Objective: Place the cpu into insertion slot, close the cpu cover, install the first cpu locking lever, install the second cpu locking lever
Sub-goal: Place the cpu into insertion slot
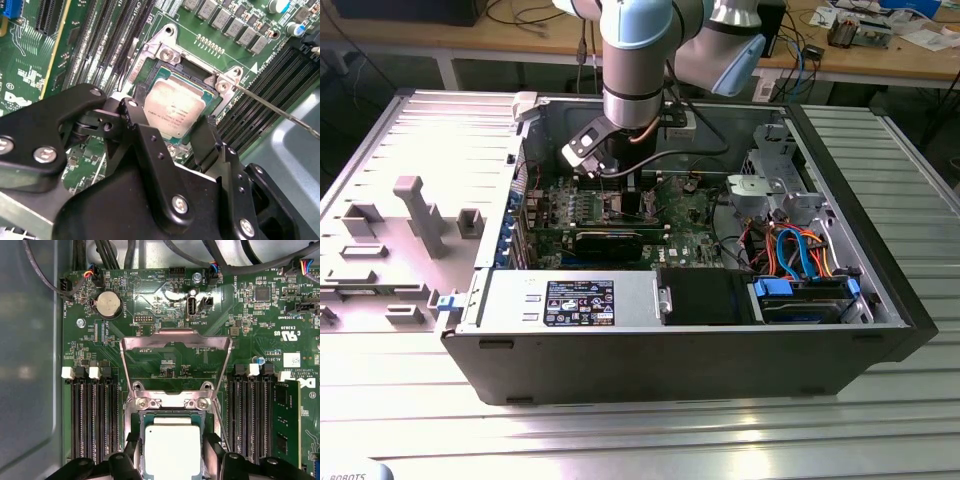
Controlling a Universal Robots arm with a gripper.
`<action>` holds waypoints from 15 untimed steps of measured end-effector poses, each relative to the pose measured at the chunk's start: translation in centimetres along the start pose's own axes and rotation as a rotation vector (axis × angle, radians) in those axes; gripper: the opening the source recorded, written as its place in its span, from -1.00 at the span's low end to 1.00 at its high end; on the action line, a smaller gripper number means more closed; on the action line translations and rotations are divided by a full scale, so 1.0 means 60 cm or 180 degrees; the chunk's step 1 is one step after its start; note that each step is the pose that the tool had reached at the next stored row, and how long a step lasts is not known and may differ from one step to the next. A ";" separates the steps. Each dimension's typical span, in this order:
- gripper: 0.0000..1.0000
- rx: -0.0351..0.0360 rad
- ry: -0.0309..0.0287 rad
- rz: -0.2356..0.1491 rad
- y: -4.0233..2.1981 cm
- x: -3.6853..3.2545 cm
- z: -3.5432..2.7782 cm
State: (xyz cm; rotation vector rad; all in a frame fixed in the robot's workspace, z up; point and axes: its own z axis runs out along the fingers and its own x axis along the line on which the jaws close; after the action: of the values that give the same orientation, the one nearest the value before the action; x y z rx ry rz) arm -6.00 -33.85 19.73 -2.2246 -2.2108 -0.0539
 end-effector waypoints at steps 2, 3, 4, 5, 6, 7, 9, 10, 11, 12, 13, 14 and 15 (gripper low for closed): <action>0.23 0.0000 -0.0001 0.0000 0.000 0.000 0.000; 0.23 0.0000 -0.0002 0.0000 0.000 0.000 0.000; 0.23 0.0000 -0.0001 0.0000 0.000 0.000 -0.001; 0.23 0.0001 -0.0002 0.0000 0.000 0.000 -0.002; 0.23 0.0001 -0.0001 0.0001 0.000 0.000 -0.003; 0.23 0.0002 -0.0001 0.0001 0.000 0.000 -0.004; 0.23 0.0005 -0.0002 0.0000 0.000 0.000 -0.007; 0.23 0.0007 -0.0001 0.0001 0.000 0.000 -0.009; 0.23 0.0011 -0.0002 0.0001 0.000 0.000 -0.013; 0.23 0.0016 -0.0002 0.0001 0.000 0.001 -0.018; 0.23 0.0022 -0.0001 0.0001 0.000 0.001 -0.022; 0.23 0.0025 -0.0002 0.0001 0.001 0.001 -0.025; 0.23 0.0029 -0.0001 0.0001 0.001 0.001 -0.027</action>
State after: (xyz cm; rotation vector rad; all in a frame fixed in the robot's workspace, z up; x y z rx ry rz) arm -6.00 -33.84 21.36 -2.2205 -2.2063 -0.0432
